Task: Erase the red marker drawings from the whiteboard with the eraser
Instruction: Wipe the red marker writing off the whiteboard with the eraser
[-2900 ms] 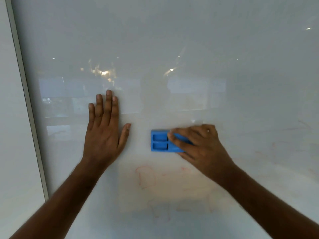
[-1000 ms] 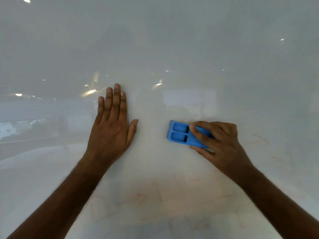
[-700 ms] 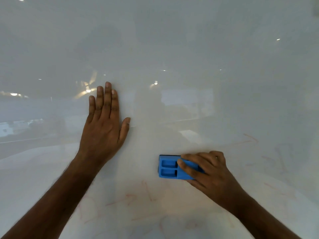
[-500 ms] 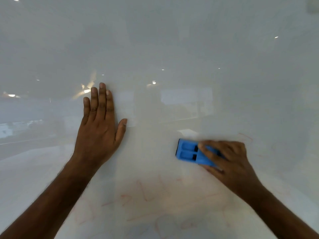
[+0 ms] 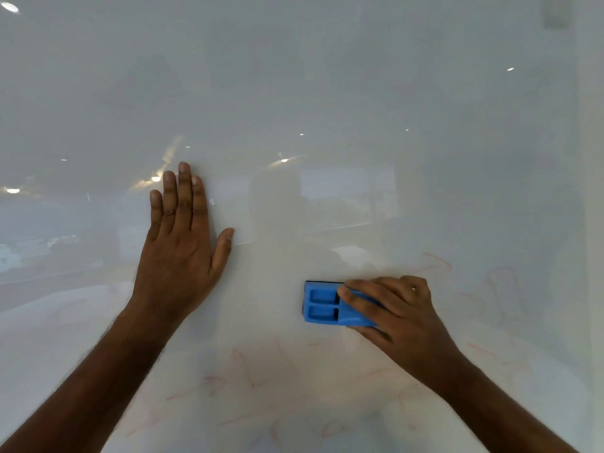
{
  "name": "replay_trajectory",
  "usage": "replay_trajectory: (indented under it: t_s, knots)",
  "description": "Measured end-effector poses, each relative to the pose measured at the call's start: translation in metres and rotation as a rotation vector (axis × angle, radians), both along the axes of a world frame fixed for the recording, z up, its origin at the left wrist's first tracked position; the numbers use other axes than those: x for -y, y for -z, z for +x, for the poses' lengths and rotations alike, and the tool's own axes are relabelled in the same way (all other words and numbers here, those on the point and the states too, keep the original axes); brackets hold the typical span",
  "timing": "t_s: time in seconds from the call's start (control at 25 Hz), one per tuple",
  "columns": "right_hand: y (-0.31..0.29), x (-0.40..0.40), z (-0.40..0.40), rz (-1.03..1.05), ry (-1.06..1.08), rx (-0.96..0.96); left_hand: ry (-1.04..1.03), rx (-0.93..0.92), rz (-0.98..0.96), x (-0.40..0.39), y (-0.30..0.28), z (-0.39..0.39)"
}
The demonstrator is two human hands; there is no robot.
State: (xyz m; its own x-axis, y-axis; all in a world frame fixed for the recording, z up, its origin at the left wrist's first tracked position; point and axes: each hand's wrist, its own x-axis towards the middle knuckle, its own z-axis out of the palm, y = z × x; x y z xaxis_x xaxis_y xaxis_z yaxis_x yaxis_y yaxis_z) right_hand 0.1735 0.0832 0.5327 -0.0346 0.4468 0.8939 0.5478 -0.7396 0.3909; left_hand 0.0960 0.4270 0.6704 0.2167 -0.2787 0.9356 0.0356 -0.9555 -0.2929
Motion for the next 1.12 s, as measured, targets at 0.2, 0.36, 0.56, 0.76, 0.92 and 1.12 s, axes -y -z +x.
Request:
replay_trajectory:
  t_s: [0.2, 0.36, 0.56, 0.76, 0.92, 1.12]
  knots:
    - [-0.024, 0.050, 0.008, 0.202, -0.001, -0.072, -0.007, -0.015, -0.014, 0.010, 0.004, 0.002]
    - [-0.060, 0.041, 0.010, 0.333, -0.094, -0.090, 0.000, -0.003, 0.043, 0.029, -0.004, 0.012]
    - [-0.012, 0.032, 0.008, 0.106, -0.005, -0.027, 0.008, -0.011, 0.036, 0.042, -0.010, 0.018]
    - [0.001, 0.092, 0.017, 0.170, 0.046, -0.036, -0.001, -0.010, 0.031, 0.046, -0.009, 0.016]
    - [-0.033, 0.124, 0.023, 0.361, 0.042, -0.106, 0.012, -0.035, 0.001, 0.055, -0.002, 0.017]
    - [-0.023, 0.091, 0.022, 0.380, -0.037, -0.091, 0.033, -0.041, -0.027, 0.066, 0.007, 0.019]
